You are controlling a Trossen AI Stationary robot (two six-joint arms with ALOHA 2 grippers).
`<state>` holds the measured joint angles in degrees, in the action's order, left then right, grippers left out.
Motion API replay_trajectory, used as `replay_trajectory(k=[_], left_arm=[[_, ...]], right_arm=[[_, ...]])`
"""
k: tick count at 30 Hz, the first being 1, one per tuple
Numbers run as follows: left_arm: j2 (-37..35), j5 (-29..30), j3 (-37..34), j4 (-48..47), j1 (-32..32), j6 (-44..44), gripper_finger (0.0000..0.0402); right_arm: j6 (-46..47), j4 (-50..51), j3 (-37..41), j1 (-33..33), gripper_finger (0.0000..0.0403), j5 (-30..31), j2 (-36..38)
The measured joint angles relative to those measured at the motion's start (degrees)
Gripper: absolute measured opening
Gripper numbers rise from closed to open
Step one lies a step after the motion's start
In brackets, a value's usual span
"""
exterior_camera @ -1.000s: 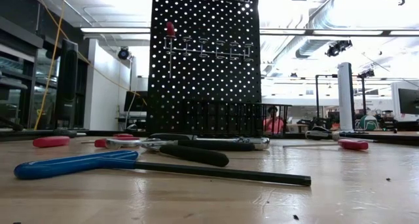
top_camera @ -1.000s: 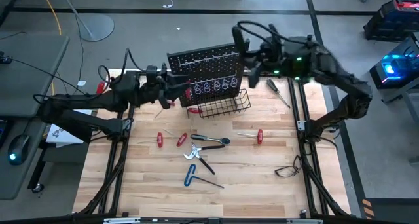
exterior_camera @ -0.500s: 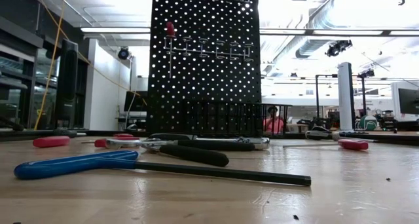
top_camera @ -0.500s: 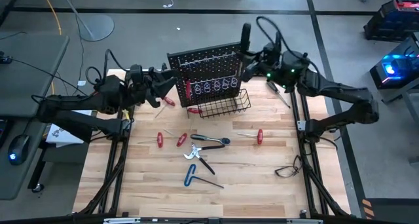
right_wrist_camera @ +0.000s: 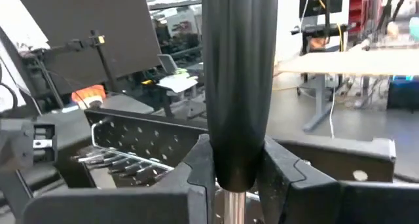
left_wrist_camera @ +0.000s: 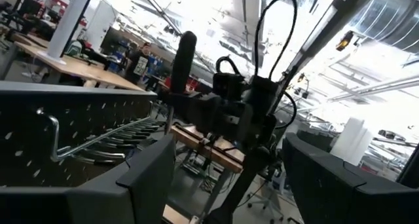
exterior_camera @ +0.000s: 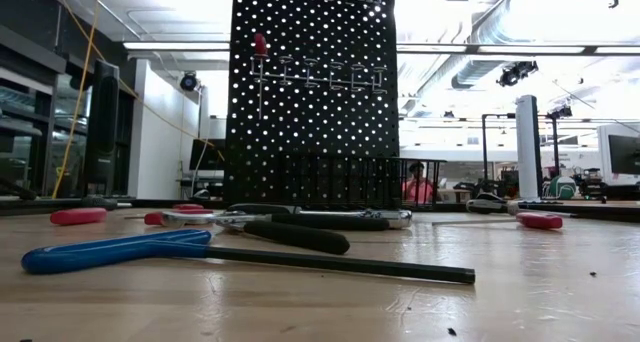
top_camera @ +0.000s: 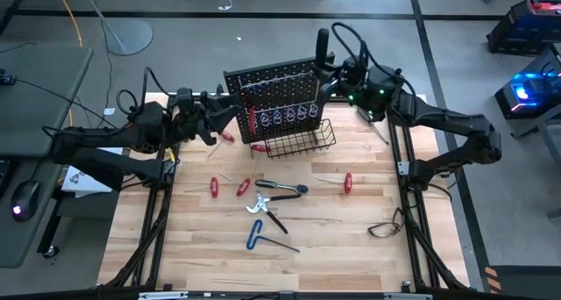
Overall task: Hang tools onto peg board
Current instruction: Hang the black nut driver on the peg board
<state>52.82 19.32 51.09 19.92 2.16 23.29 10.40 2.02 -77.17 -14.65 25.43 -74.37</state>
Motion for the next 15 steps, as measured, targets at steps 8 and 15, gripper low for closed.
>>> replay_trajectory(k=[8, 15], left_arm=[[0.0, 1.0, 0.0, 0.0, 0.0, -1.4, 0.0256], [0.0, 1.1, 0.0, -0.1, 0.0, -2.6, 0.0256]], right_arm=[[-4.5, -1.5, 0.0, -0.4, 0.0057, 0.7, -0.2], [-4.6, -3.6, 0.0, -0.7, 0.0057, -0.6, -1.6]])
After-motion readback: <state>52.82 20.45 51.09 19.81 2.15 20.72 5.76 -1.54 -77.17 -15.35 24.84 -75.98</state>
